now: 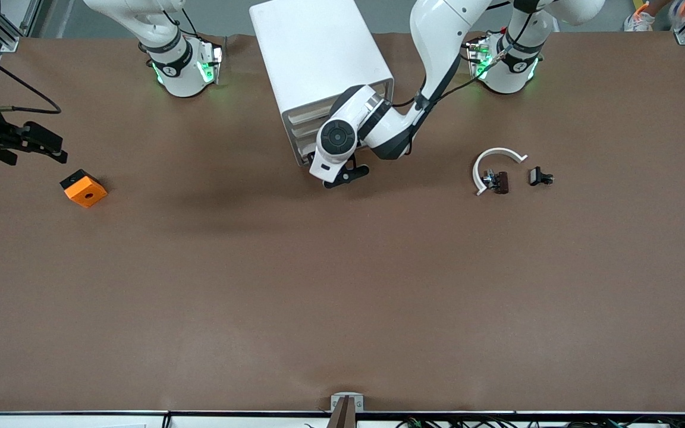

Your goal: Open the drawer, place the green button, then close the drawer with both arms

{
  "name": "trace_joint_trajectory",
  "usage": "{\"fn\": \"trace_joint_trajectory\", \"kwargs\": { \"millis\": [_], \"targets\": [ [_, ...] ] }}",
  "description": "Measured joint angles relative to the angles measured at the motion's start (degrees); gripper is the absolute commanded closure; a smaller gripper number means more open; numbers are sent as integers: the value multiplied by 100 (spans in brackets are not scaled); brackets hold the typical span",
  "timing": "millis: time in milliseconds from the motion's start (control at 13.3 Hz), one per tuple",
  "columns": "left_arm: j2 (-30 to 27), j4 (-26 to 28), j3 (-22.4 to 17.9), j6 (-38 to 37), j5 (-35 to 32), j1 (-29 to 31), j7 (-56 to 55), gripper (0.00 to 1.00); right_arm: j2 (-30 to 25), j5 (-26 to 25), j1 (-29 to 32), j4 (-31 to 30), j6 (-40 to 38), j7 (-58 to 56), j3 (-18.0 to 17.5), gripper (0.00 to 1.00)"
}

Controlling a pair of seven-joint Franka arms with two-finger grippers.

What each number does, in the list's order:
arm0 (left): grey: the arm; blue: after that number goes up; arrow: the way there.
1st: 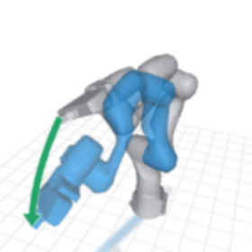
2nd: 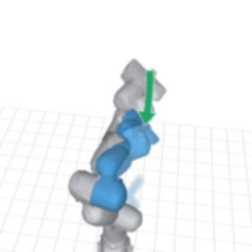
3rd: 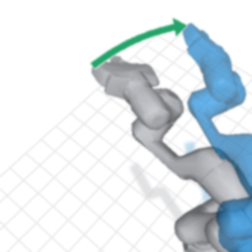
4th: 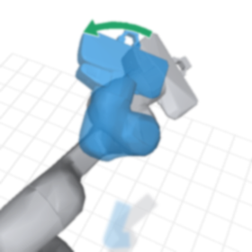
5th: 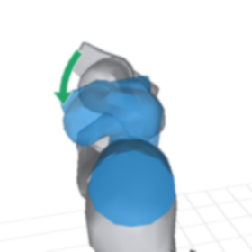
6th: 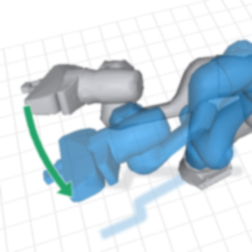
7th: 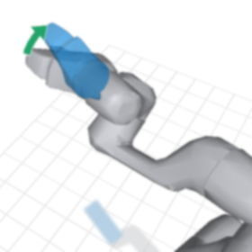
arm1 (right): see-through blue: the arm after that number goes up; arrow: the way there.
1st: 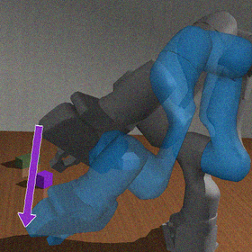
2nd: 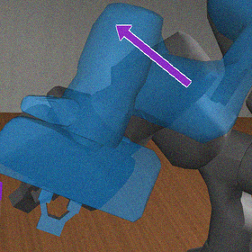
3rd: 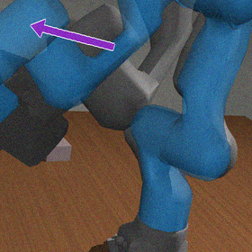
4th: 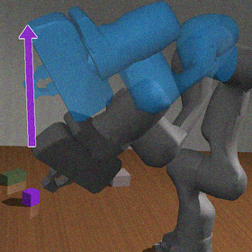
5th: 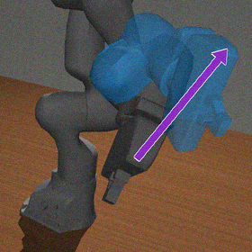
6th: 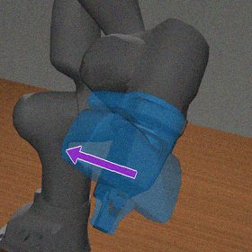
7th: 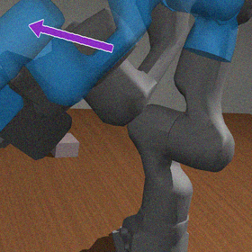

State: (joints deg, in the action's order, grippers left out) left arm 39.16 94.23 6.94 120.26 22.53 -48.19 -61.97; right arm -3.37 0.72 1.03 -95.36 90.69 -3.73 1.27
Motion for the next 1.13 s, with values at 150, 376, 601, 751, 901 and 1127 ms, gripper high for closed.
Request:
{"fn": "trace_joint_trajectory", "kwargs": {
  "millis": [150,376,601,751,901,1127],
  "targets": [
    [1,24,0,0,119,4,-34,0,0,2,-2,141,-98,0,-3,0],
    [0,13,-5,8,132,2,-89,0,0,2,-2,271,-155,-1,-2,0],
    [-9,-167,-234,93,132,177,-100,0,0,2,-6,384,-189,-5,-8,0],
    [-29,-394,-428,109,50,593,-80,0,1,2,-7,412,-197,-6,-10,0],
    [-85,-616,-560,104,-296,1132,-62,0,1,2,-8,448,-197,-7,-10,0],
    [-358,-807,-641,101,-1178,1911,-54,0,2,2,-12,485,-197,-10,-14,0]
  ]
}}
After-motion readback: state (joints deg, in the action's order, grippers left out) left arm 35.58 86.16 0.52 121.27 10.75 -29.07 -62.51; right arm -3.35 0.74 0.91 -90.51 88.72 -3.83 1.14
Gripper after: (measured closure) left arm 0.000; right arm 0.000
